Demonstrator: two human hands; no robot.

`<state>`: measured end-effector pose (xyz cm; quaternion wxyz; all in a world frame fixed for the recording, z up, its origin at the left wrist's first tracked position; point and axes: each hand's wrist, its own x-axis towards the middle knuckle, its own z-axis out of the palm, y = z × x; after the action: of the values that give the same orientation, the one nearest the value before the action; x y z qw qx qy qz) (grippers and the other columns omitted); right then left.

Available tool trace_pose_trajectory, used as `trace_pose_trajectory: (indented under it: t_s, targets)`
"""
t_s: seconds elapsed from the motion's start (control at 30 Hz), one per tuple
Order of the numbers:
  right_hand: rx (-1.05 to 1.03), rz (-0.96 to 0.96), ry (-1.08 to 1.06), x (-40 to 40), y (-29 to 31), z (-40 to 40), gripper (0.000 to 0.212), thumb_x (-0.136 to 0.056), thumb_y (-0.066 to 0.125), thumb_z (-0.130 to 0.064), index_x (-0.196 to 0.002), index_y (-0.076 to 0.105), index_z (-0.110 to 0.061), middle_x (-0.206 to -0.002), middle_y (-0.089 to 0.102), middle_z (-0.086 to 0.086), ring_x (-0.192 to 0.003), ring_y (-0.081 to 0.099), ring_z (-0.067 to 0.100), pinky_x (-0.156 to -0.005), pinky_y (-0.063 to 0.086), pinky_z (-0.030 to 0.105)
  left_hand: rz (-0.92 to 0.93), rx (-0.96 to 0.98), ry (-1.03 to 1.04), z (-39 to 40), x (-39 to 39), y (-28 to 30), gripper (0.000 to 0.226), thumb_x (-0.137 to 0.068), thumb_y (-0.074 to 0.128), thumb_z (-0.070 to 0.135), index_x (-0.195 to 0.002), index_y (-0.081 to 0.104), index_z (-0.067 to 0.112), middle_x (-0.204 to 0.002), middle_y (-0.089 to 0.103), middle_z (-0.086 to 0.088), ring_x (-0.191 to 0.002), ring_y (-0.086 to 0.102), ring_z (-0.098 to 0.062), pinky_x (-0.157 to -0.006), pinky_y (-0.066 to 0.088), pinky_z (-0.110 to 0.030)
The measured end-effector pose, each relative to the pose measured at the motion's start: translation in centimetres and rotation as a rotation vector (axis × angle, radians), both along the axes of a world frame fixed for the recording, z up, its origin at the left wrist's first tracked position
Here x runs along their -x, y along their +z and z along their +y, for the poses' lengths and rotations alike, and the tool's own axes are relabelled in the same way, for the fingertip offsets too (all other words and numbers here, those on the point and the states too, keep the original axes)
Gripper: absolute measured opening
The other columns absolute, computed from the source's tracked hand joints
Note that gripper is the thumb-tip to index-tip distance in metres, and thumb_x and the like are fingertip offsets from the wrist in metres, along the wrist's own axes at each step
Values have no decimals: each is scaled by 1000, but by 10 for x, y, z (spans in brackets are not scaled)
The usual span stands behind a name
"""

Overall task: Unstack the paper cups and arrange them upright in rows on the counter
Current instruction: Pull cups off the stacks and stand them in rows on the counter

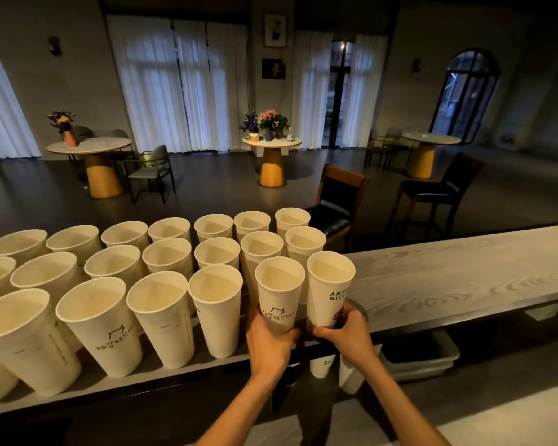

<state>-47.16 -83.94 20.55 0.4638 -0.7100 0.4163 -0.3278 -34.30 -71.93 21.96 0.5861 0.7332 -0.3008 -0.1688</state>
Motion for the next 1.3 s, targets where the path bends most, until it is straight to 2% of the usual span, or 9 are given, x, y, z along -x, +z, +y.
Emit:
trace_pose_trajectory:
  t_s: [0.1,0.23,0.33,0.5,0.63,0.87,1.0,1.13,1.3]
  targets:
    - [-13,31,-35,-2,3,9,68,-62,92,-14,-120,58,-24,-111,68,-8,-107,64,13,-83,54,24,12,-56,-27,2,0,-8,61,-72,87,4,-123,57,14,-126,64,-8,-125,60,-27,-99,50,-33]
    - [-32,99,-63,-5,4,18,72,-66,89,-11,-130,56,-14,-127,66,4,-120,60,21,-94,52,33,54,-49,-16,0,2,-9,58,-73,85,0,-123,58,9,-127,63,-13,-125,59,-31,-98,50,-37]
    - [-41,126,-88,-6,4,19,74,-64,91,-14,-130,56,-13,-128,66,6,-122,60,23,-98,52,36,84,-47,-24,1,3,-13,57,-76,82,-2,-127,58,7,-131,62,-15,-127,57,-33,-98,47,-35]
    - [-45,135,-78,-3,1,17,75,-60,94,-15,-126,58,-15,-126,67,3,-119,61,19,-94,51,30,87,-17,-35,2,3,-19,59,-78,80,-3,-128,55,11,-131,61,-11,-128,56,-30,-98,44,-31]
    - [-46,135,-90,-1,-3,16,76,-56,96,-18,-123,61,-14,-119,70,2,-112,65,18,-88,53,27,107,-43,-13,4,2,-20,63,-77,81,-1,-132,53,13,-133,61,-11,-130,56,-31,-106,48,-45]
    - [8,102,-30,2,-12,5,80,-52,97,-28,-123,62,-18,-119,70,-1,-111,66,16,-92,56,35,117,-18,59,0,12,-13,64,-76,82,-3,-132,54,12,-132,62,-8,-128,56,-28,-105,49,-45]
    - [38,134,24,5,-16,-4,76,-51,97,-32,-117,63,-21,-118,71,0,-109,67,20,-92,58,42,121,-29,92,1,18,-12,60,-75,82,-4,-122,54,20,-123,63,-1,-122,58,-22,-104,49,-43]
    - [60,126,79,10,-15,-11,71,-52,97,-32,-114,64,-23,-117,71,-1,-109,67,19,-91,58,38,88,-55,165,-4,22,-11,61,-71,86,-1,-120,56,21,-128,66,-7,-126,60,-28,-105,51,-53]
    - [52,117,80,9,-18,-11,72,-54,96,-30,-118,63,-23,-120,69,-2,-114,65,21,-95,56,41,111,-78,230,-3,33,-5,62,-74,85,-2,-124,53,17,-133,63,-11,-129,57,-32,-107,49,-54]
